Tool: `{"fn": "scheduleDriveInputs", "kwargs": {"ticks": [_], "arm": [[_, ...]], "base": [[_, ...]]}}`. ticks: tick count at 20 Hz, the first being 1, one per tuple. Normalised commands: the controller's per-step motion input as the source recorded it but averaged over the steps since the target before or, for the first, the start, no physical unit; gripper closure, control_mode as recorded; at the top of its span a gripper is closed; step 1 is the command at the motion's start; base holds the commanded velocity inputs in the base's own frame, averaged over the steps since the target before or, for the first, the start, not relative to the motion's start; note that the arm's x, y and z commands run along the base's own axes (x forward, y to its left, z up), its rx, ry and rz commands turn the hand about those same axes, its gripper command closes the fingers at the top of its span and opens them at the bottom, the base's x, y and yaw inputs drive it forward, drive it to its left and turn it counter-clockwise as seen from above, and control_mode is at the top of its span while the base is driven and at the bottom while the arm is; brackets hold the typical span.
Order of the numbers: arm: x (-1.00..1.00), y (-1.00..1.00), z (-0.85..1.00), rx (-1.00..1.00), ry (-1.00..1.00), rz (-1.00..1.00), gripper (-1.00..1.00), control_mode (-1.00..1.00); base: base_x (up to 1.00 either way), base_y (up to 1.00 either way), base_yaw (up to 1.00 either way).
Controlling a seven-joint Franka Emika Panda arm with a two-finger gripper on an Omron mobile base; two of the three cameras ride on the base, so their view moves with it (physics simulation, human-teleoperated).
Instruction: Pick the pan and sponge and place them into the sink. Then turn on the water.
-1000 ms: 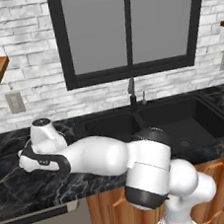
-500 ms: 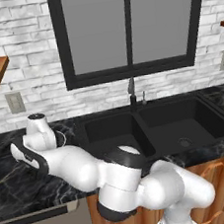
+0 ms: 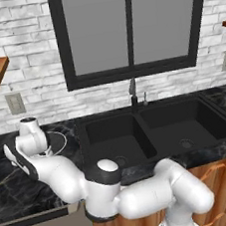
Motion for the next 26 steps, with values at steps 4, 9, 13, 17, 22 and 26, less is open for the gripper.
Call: {"fn": "scheduleDriveInputs", "kwargs": {"ticks": [4, 9, 13, 17, 22, 26], "arm": [[0.18, 0.14, -0.36, -0.01, 0.00, 0.00, -1.00, -1.00], [0.00, 0.00, -0.23, 0.00, 0.00, 0.00, -1.00, -1.00], [0.00, -0.14, -0.29, 0.00, 0.00, 0.00, 1.00, -1.00], [-0.09, -0.25, -0.26, 0.01, -0.03, 0.00, 1.00, -1.00], [-0.27, -0.42, -0.01, 0.05, 0.00, -0.11, 1.00, -1.00], [-0.44, -0.73, 0.01, 0.07, -0.08, -0.17, 1.00, -1.00]], "base": [[0.00, 0.00, 0.00], [0.00, 0.00, 0.00], [0.00, 0.00, 0.00], [0.00, 0.00, 0.00], [0.00, 0.00, 0.00], [0.00, 0.00, 0.00]]}}
